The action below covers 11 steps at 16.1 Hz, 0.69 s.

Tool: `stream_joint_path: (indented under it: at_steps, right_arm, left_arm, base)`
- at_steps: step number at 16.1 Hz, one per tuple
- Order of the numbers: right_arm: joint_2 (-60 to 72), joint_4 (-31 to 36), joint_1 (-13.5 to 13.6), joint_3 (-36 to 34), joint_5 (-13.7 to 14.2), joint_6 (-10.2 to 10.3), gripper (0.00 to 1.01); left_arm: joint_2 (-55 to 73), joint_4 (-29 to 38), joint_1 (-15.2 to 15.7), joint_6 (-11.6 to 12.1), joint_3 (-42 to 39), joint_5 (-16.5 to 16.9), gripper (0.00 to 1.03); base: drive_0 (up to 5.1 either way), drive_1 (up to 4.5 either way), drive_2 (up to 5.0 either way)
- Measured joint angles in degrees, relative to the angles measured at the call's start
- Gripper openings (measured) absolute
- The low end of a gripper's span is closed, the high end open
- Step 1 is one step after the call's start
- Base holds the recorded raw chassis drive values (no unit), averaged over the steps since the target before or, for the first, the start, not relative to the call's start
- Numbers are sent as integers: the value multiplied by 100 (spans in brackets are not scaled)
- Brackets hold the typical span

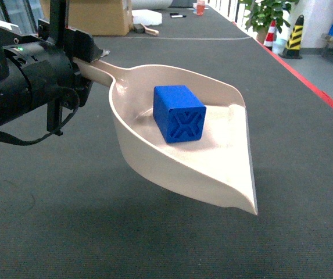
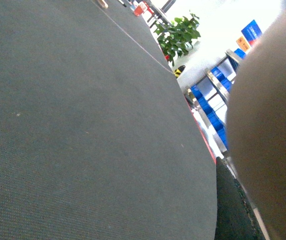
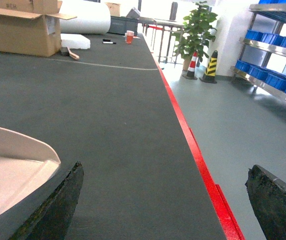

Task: Place part in tray to right shelf

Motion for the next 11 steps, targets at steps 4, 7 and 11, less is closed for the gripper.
stream_joint_path:
  at_steps: [4, 7, 11]
  right_arm:
    - [0, -2, 26, 2, -22, -22, 98]
    - [0, 2, 24, 4, -20, -31, 98]
    - [-31, 9, 26, 4, -20, -37, 98]
  left_arm:
    - [0, 7, 35, 17, 0, -28, 14]
    - [4, 72, 15, -31, -2, -70, 14]
    - [111, 1598, -114, -1899, -160, -1427, 13]
  base:
    - [494, -251, -251]
    - [491, -254, -254]
    - [508, -238, -238]
